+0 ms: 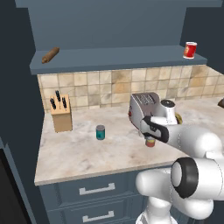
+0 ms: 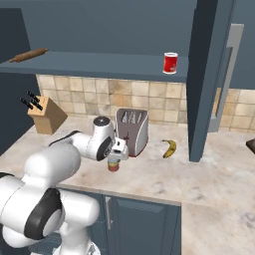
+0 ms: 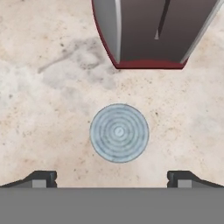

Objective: Pick the cans from the counter and place them in their designated side in the cabinet.

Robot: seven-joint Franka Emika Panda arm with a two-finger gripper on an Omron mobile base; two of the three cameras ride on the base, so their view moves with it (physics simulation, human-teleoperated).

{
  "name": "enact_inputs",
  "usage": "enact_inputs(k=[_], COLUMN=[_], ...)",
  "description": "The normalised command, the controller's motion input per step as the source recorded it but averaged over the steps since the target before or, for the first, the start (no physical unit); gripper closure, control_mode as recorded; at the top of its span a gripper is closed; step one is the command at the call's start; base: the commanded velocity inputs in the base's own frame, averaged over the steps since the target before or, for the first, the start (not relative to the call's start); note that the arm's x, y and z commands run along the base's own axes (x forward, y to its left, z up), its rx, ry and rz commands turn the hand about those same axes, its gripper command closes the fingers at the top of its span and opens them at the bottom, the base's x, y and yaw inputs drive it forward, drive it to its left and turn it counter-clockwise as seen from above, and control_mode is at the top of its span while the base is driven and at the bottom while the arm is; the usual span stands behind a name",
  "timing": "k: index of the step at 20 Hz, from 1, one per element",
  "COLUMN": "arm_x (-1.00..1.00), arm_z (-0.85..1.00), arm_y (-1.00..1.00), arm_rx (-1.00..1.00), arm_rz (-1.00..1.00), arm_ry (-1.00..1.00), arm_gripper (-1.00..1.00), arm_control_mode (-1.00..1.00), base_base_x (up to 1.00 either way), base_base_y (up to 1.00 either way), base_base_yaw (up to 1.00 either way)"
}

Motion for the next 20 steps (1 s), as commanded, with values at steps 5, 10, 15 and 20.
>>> enact_inputs(k=[5, 10, 15, 20], arm_x=[0.1, 0.1, 0.09, 0.08], arm_z=[-0.11, -0.11, -0.11, -0.11], arm_y=[-0.02, -0.03, -0.01, 0.0], arm_rx=[0.0, 0.0, 0.0, 0.0], arm_rz=[0.0, 0.0, 0.0, 0.0], arm_ry=[0.0, 0.0, 0.0, 0.0], arm_gripper=[-1.0, -1.0, -1.0, -1.0], arm_control_mode=[-1.0, -1.0, -1.0, -1.0], base_base_x=[0.0, 0.0, 0.0, 0.0], base_base_y=[0.0, 0.0, 0.0, 0.0], base_base_yaw=[0.0, 0.0, 0.0, 0.0])
